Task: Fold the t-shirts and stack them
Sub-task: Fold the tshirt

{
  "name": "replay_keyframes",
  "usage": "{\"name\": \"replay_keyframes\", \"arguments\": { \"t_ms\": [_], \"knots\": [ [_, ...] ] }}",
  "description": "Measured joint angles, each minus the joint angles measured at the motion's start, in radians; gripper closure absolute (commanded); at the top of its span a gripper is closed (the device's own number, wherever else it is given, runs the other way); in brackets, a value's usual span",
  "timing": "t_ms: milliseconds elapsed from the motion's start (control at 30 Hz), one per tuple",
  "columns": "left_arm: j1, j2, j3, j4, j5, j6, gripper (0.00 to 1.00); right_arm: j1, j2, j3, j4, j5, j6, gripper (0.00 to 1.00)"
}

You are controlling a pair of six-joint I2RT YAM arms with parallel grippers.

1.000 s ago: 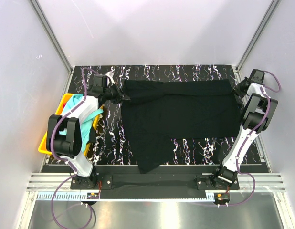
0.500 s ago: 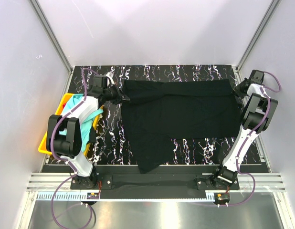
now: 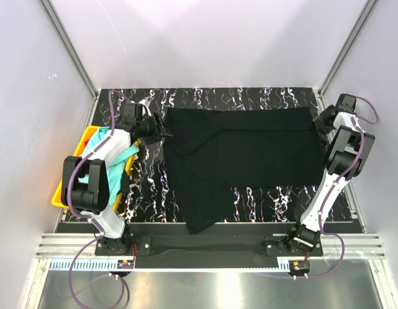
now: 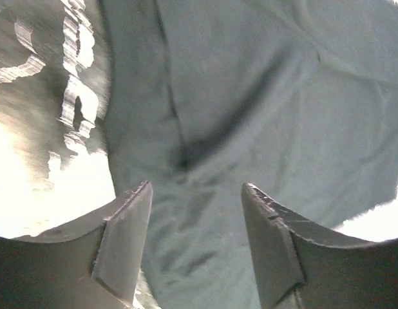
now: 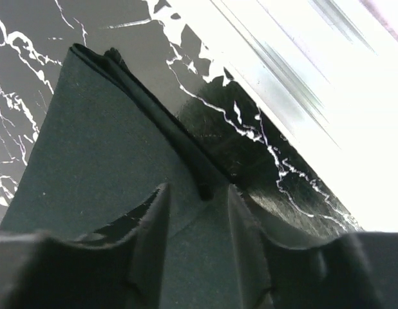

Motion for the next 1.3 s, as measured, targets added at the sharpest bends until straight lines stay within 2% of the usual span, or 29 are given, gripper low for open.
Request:
{"name": "replay_keyframes", "arguments": {
  "t_ms": [100,300,467,700,1033,1167,1300],
  "knots": [
    [0.023,0.026,0.082,-0.030,-0.029,0.032,0.35,0.012,0.000,0.030,-0.017,0.014,-0.019,0.38],
    [0.039,0.275,0.410,0.044,-0.084,0.076,0.34,0.042,0.037,0.205,-0.036,0.016,-0.068,0.31],
    [0.039,0.438,0.465,0.167,-0.123,0.099,0.34,0.055,0.105,0.333,-0.040,0.009,-0.117,0.26],
    [0.038,0.612,0.549,0.206,-0.146,0.084,0.36,0.057,0.232,0.470,-0.101,0.002,-0.177,0.30],
    [0.038,0.644,0.595,0.256,-0.143,0.021,0.37,0.059,0.377,0.657,-0.144,-0.074,-0.201,0.33],
    [0.039,0.669,0.602,0.268,-0.134,-0.023,0.42,0.060,0.386,0.673,-0.159,-0.096,-0.198,0.36],
    [0.044,0.705,0.605,0.272,-0.107,-0.073,0.50,0.062,0.399,0.696,-0.162,-0.100,-0.182,0.44]
  ]
}}
